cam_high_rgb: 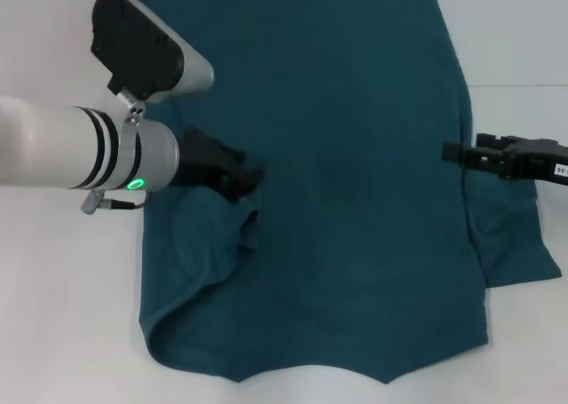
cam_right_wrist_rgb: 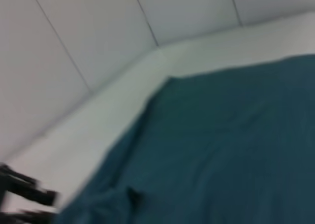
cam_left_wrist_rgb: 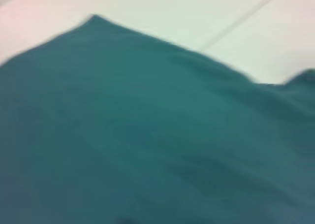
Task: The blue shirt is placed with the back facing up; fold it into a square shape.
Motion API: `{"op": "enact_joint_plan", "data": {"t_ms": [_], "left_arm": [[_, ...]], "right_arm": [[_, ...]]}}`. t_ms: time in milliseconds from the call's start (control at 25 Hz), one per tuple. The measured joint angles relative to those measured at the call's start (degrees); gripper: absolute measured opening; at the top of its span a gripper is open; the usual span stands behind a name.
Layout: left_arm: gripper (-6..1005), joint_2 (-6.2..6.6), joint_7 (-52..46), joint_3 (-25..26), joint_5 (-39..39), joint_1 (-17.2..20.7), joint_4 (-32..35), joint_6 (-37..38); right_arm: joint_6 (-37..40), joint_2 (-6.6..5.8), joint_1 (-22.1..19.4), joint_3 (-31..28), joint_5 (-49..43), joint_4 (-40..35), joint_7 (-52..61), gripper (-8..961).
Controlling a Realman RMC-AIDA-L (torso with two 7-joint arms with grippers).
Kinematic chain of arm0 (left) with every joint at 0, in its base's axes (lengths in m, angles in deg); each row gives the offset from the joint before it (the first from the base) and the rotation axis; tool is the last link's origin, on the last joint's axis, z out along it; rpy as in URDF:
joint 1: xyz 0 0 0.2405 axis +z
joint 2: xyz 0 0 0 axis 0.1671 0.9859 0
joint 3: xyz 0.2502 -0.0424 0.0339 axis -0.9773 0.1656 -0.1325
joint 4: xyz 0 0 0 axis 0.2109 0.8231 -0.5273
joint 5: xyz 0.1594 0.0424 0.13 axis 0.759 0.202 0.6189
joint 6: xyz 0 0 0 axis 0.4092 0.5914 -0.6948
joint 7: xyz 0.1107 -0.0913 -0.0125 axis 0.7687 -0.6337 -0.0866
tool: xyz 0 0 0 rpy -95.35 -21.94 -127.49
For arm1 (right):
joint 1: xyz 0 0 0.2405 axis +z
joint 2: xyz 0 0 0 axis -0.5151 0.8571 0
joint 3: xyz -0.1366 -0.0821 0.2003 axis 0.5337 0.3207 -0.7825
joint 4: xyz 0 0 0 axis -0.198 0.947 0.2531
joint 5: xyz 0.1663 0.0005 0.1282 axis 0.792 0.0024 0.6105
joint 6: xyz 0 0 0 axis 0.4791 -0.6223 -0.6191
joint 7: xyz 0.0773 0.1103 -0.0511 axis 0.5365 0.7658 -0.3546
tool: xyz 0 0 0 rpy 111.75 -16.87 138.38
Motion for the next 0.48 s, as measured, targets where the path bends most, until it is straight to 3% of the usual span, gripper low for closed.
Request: {"op": "enact_joint_plan", "data": {"t_ms": [120, 280, 480], "left_arm": [[331, 0.03, 5.08, 1.91, -4.60, -0.26, 3.34, 12.58], [324, 0.01, 15.27, 7.61, -14.01, 0.60, 2.84, 23.00], [323, 0.27, 26.90, 18.80, -24.62, 1.75, -1.75, 36.40]], "right_arm": [[-0.57, 1.48, -0.58, 0.43, -6.92, -7.47, 2.25, 817], [0.24, 1.11, -1.01, -0.42, -8.42, -9.39, 1.91, 816], [2.37, 1.10, -3.26, -1.59, -3.53, -10.08, -0.79, 816]]}}
